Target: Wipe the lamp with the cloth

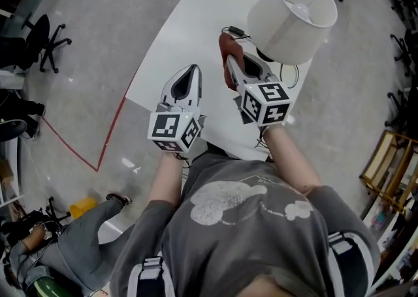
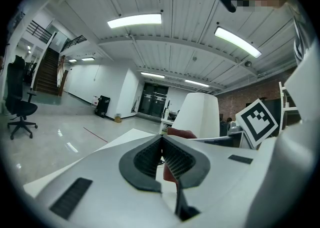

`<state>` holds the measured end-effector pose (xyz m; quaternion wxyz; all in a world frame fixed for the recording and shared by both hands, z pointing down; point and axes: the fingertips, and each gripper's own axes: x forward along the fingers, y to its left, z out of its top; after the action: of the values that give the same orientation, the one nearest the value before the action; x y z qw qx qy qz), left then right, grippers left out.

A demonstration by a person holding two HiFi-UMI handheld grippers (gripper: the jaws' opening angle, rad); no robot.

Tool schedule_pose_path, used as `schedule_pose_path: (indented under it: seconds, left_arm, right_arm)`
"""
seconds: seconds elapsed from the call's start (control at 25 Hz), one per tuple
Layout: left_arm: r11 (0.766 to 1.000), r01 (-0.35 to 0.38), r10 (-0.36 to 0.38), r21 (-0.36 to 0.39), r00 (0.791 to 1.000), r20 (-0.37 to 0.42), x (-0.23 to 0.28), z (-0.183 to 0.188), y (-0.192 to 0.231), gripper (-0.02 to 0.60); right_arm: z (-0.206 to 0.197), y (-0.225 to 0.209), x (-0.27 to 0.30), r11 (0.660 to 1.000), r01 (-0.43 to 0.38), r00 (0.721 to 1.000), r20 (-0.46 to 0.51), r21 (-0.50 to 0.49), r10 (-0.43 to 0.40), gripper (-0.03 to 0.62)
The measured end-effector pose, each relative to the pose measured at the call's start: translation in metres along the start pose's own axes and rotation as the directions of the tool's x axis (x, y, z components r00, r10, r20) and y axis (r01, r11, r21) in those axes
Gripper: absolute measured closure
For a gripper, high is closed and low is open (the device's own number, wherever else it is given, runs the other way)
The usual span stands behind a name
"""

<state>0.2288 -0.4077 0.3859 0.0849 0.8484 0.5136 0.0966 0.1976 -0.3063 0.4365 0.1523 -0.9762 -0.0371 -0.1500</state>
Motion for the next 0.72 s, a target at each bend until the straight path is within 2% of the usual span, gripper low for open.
schedule_pose_path:
  seconds: [0.44,0.72]
  left_arm:
    - [0.998,-0.054,0.054,-0.024,0.999,0.007,-0.004,-0.021,-0.018,0.574]
    - [0.997,-0.074,0.074,-0.013,0.997,0.002,0.000,-0.019,-0.035,0.574]
  right_arm:
    - [-0.010,0.011,-0.020,0.977,-0.151,0.988,-0.064,-0.152,0.143,0.509]
    - [-0.010,0.006,-0.032,0.960,-0.217,0.974,-0.103,-0.178,0.201,0.509]
